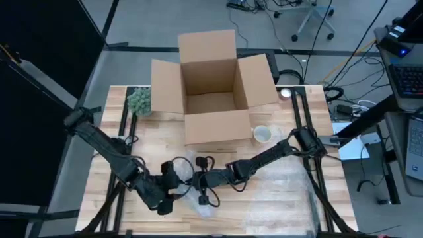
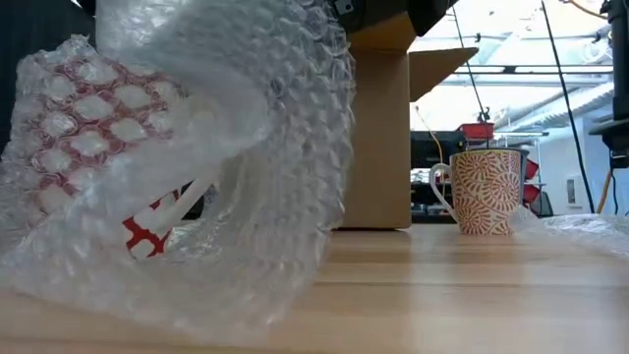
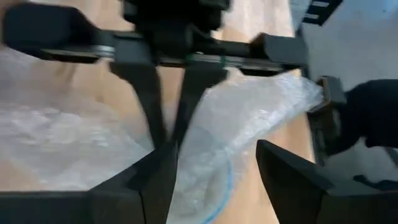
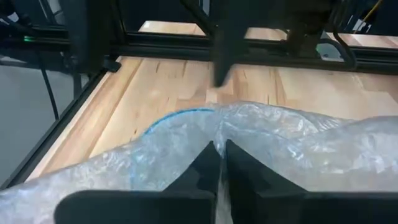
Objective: Wrap mug
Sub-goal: Wrap the red cup in the bubble wrap
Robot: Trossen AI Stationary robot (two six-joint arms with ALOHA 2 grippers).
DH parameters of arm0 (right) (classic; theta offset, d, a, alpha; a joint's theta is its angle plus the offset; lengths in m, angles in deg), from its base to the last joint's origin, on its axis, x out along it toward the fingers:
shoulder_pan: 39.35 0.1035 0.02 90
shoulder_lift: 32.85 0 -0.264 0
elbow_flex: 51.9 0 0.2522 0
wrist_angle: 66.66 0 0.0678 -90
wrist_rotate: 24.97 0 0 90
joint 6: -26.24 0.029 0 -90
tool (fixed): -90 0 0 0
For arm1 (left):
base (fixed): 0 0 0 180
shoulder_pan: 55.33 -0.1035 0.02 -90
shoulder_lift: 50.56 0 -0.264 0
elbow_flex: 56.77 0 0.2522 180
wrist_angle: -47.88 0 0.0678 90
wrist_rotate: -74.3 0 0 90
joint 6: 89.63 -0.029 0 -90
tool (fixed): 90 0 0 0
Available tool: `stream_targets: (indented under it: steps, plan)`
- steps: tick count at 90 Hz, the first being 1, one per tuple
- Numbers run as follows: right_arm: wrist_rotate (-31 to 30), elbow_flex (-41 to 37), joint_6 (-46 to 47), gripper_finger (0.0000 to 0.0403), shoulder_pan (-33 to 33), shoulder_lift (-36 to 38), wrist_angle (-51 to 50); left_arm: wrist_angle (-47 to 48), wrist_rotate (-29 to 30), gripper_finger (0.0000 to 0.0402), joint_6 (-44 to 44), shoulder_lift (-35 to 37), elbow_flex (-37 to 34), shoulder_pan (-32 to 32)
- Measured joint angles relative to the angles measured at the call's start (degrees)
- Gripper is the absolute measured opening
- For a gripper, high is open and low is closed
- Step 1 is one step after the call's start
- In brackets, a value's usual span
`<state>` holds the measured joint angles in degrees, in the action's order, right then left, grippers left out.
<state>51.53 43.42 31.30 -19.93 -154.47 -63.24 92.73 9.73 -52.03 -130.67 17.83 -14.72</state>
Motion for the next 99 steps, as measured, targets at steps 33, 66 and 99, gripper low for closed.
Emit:
stream_targets:
  steps: [33,66,99]
  plan:
    - [0.3,-0.1,-0.2,0.0000,0.0,-0.2,-1.5,-1.9,0.8,0.0206,3.7,-9.8,-0.9,0.3]
    - [0.3,-0.1,-0.2,0.0000,0.1,-0.1,-2.1,-1.5,0.1,0.0206,4.1,-11.9,-1.0,0.6]
    - [0.2,4.5,0.4,0.0068,-0.2,0.1,-8.5,-0.7,-3.3,0.0206,4.1,-12.6,-1.6,2.2]
